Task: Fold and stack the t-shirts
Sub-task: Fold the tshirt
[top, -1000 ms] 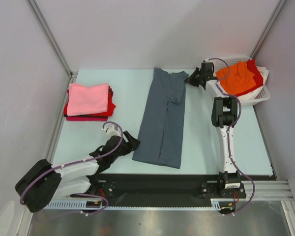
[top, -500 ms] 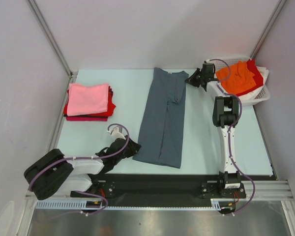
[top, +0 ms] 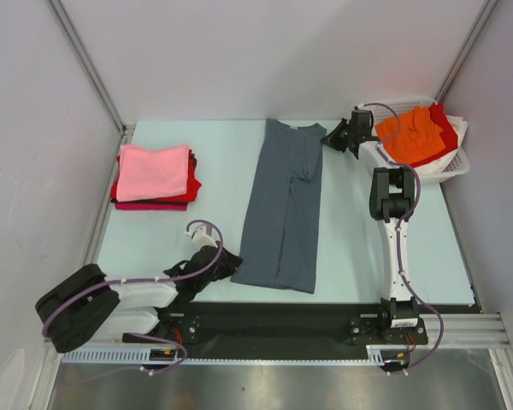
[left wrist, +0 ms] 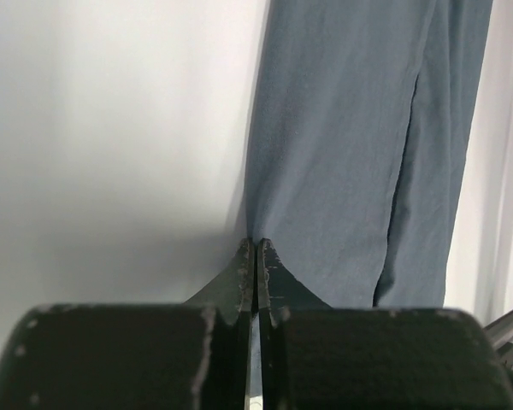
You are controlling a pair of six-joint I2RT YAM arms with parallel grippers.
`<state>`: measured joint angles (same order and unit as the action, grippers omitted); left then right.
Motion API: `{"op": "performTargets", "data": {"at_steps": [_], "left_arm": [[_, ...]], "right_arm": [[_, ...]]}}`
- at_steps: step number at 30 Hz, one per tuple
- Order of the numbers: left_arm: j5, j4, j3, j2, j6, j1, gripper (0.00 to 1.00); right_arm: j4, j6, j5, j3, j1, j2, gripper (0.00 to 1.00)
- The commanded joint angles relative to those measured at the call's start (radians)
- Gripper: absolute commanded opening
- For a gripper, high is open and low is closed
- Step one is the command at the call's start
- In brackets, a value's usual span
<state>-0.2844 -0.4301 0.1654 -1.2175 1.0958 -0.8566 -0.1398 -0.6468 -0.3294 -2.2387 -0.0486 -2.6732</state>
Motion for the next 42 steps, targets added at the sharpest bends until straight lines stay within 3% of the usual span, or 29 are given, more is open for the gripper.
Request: {"op": "performTargets", "data": {"at_steps": [1,7,8,9,10,13,14,17,23,28,32,39,42], "left_arm": [[0.007,0.126,-0.056,0.084,0.032,-0.022,0.00],[0.007,0.172,-0.110,0.208,0.068,-0.035,0.03],[0.008,0.171,-0.113,0.217,0.065,-0.035,0.11],[0.019,0.169,-0.107,0.222,0.053,-0.035,0.33],[0.022,0.181,-0.099,0.228,0.039,-0.035,0.44],[-0.007,0.270,-0.057,0.249,0.016,-0.033,0.71],[-0.009,0.281,-0.050,0.274,0.010,-0.024,0.74],[0.054,0.286,-0.066,0.320,-0.033,0.034,0.76],[0.168,0.301,-0.066,0.339,-0.118,0.137,0.76],[0.277,0.291,-0.066,0.311,-0.157,0.197,0.75],[0.341,0.298,-0.070,0.314,-0.177,0.203,0.75],[0.387,0.373,-0.073,0.342,-0.186,0.203,0.77],[0.378,0.413,-0.084,0.380,-0.195,0.205,0.77]], "right_arm": [[-0.009,-0.016,0.012,-0.024,-0.007,-0.013,0.00],[-0.011,0.007,-0.005,-0.019,-0.036,-0.016,0.03],[-0.011,0.016,-0.019,-0.019,-0.039,-0.014,0.16],[-0.014,0.018,-0.023,-0.019,-0.042,-0.013,0.28],[-0.018,0.018,-0.026,-0.016,-0.042,-0.007,0.39],[-0.007,0.018,-0.045,0.045,-0.040,0.058,0.48],[0.006,0.019,-0.045,0.072,-0.039,0.082,0.49],[0.077,0.024,-0.056,0.269,-0.030,0.241,0.51],[0.170,0.004,0.002,0.874,-0.040,0.652,0.51],[0.046,-0.005,0.128,1.215,-0.100,0.907,0.49],[-0.026,-0.046,0.206,1.520,-0.198,1.213,0.50],[-0.289,-0.195,0.223,1.763,-0.332,1.729,0.51],[-0.305,-0.247,0.202,1.833,-0.424,1.898,0.56]]}}
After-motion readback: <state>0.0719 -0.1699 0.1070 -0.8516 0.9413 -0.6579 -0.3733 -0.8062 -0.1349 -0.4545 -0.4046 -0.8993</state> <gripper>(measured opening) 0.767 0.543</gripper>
